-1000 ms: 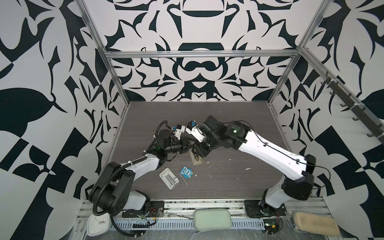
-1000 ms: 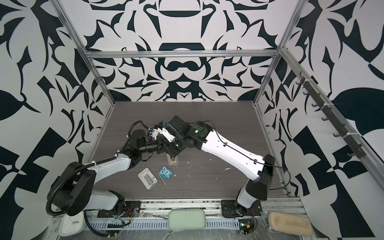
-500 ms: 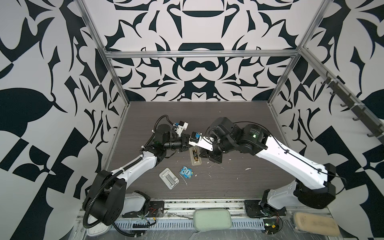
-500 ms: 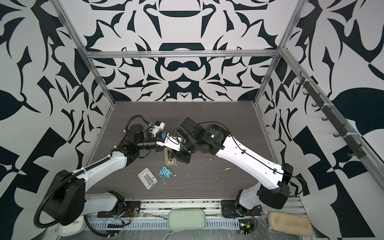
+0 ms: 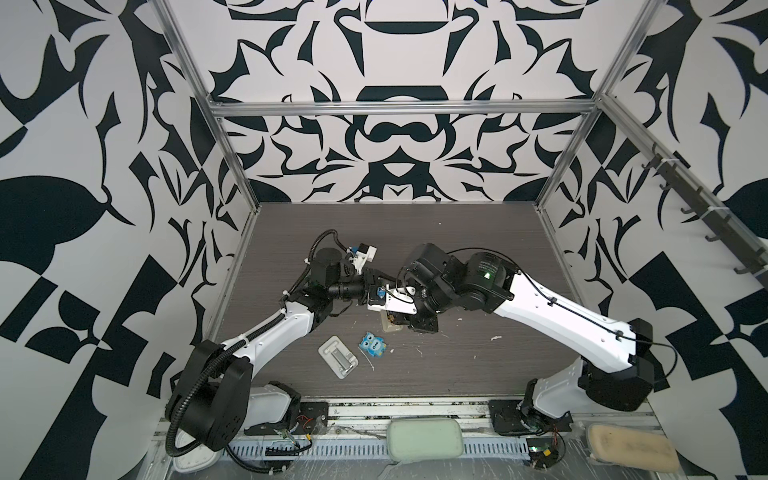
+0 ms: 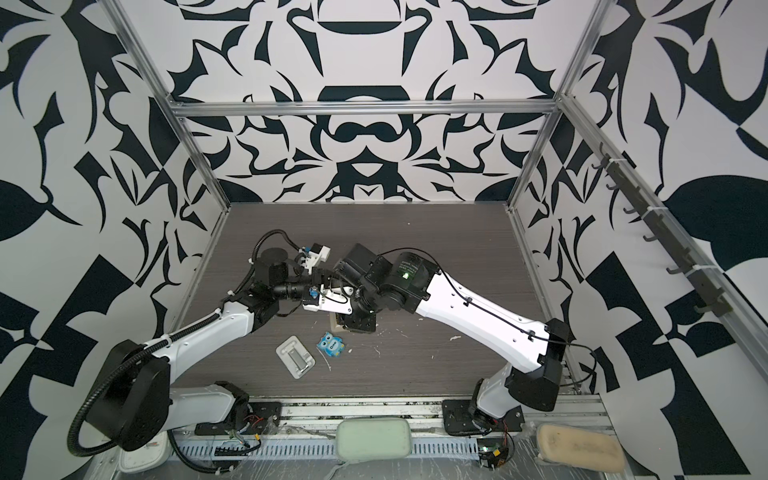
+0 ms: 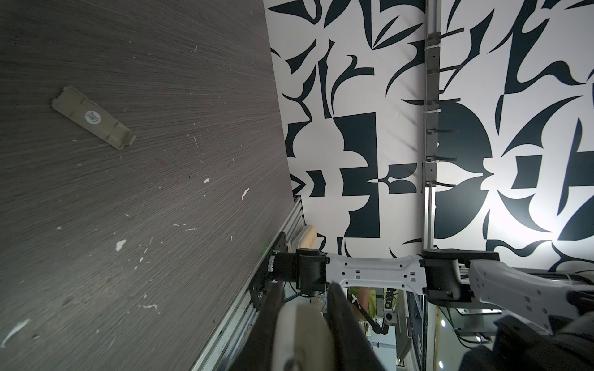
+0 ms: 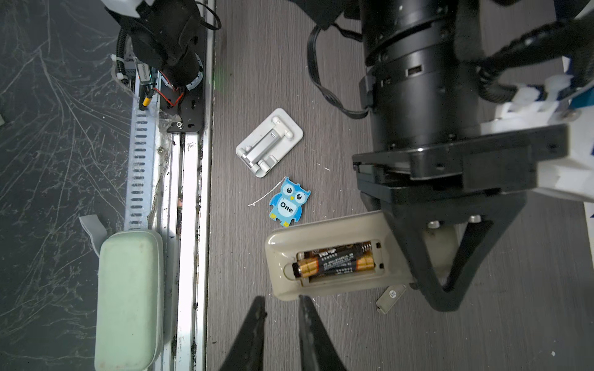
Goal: Load the batteries into the remote control
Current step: 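Press the second battery down into the compartment with right gripper fingertips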
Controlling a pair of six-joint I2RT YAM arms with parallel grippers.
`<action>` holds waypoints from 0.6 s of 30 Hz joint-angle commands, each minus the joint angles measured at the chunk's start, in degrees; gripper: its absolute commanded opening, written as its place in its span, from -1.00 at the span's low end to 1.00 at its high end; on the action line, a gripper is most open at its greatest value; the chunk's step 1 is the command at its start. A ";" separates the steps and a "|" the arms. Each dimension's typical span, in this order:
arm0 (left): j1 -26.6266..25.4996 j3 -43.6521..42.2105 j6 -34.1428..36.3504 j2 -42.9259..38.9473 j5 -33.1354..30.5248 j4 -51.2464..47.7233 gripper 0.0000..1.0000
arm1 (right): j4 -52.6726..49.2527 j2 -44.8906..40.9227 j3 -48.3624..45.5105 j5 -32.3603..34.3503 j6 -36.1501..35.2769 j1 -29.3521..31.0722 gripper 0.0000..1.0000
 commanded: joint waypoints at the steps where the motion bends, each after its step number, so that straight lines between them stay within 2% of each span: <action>1: -0.09 1.98 -0.55 -0.87 1.05 0.65 -1.00 | 0.19 0.09 0.03 1.45 -1.74 0.26 -0.56; 18: -0.12 1.44 -0.81 -0.83 1.05 0.57 -1.00 | 3.33 1.40 -2.25 4.01 -3.26 0.27 -0.56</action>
